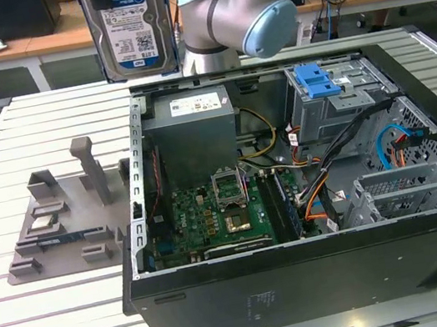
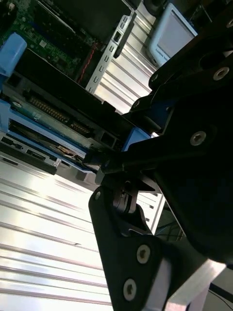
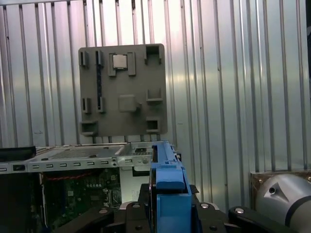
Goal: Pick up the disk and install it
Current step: 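Pick up the disk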
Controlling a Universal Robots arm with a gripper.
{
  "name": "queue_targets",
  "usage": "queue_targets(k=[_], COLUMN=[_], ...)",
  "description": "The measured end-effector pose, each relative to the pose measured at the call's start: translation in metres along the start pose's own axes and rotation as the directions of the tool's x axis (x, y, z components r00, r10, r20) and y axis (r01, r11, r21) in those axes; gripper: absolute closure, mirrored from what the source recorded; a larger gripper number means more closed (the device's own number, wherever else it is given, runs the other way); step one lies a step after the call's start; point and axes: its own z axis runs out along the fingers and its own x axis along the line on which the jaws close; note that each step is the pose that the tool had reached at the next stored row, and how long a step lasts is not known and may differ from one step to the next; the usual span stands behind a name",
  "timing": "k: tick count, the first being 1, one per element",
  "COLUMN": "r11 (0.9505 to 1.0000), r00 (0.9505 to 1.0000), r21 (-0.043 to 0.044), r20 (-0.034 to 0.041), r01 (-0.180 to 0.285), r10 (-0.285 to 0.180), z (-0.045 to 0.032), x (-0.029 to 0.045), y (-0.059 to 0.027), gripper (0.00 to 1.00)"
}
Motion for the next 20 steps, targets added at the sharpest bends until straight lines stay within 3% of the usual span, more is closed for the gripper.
queue_targets(k=[8,20], r11=[1.0000,1.0000], r00=[1.0000,1.0000], r21=[-0.0001,-0.0001], r20=[0.0000,-0.0001], r01=[0.000,0.000], r10=[0.000,0.000], z=[0.0001,0.0002], x=[-0.0021,-0.0041], y=[-0.0311,-0.0614], gripper=[0.63,0.63])
